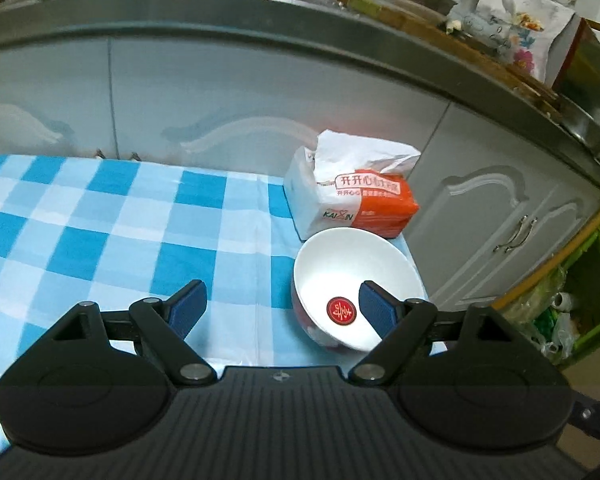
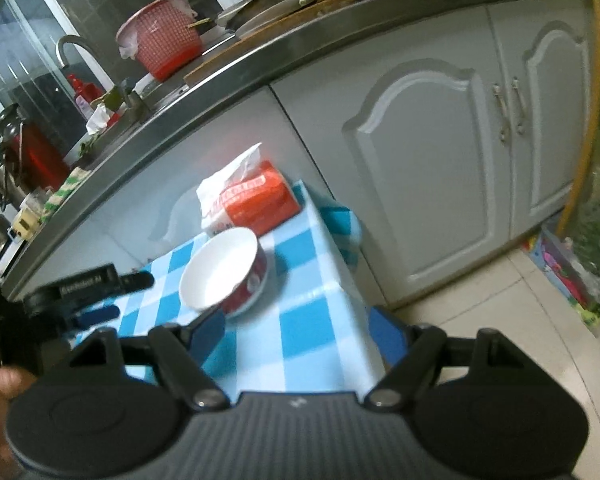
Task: Organize plates and bowls
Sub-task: 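Move the left gripper to the rim of the red-patterned bowl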
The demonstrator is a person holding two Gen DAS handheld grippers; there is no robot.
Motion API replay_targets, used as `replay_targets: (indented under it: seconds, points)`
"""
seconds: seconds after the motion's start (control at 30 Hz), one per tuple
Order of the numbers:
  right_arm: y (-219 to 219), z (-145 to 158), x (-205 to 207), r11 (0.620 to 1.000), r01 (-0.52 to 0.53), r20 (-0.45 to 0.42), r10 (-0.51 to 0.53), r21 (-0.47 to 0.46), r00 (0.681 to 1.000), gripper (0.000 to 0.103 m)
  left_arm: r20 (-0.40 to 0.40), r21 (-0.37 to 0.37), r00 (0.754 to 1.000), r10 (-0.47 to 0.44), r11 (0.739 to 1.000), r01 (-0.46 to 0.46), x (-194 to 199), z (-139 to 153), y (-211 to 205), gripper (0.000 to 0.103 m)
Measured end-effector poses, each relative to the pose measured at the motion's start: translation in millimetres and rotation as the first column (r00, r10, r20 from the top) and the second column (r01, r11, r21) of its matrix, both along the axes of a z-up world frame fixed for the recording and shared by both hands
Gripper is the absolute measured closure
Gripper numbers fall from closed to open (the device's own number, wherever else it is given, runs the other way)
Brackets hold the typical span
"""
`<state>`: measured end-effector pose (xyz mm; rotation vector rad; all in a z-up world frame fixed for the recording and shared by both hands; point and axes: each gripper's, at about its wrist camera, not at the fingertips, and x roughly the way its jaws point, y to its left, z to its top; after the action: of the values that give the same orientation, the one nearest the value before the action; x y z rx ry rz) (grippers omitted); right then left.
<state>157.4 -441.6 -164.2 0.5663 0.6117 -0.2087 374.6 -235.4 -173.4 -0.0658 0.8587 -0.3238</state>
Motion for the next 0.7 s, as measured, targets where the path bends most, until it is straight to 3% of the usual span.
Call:
replay_targets:
  seconds: [0.23,0.57,0.7]
  points:
    - [-4,-16,46,1.000,-0.030,-0.014,0.030,0.006,0.999,0.026,-0.058,-0.025,0.998,0.020,0.999,-0.022,19,-22,-7,0.003]
    - [0,-29,90,0.996,-0.086,-0.019,0.086,0.037,0.996,0.030,-0.080,-0.025,0.996,0.030,0.999,-0.032,37,-39,-10,0.005]
    - [4,-34,103,0.995,-0.099,-0.030,0.100,0.027,0.995,0.035,-0.088,-0.017,0.996,0.016,1.000,-0.017,43,-45,-12,0.012]
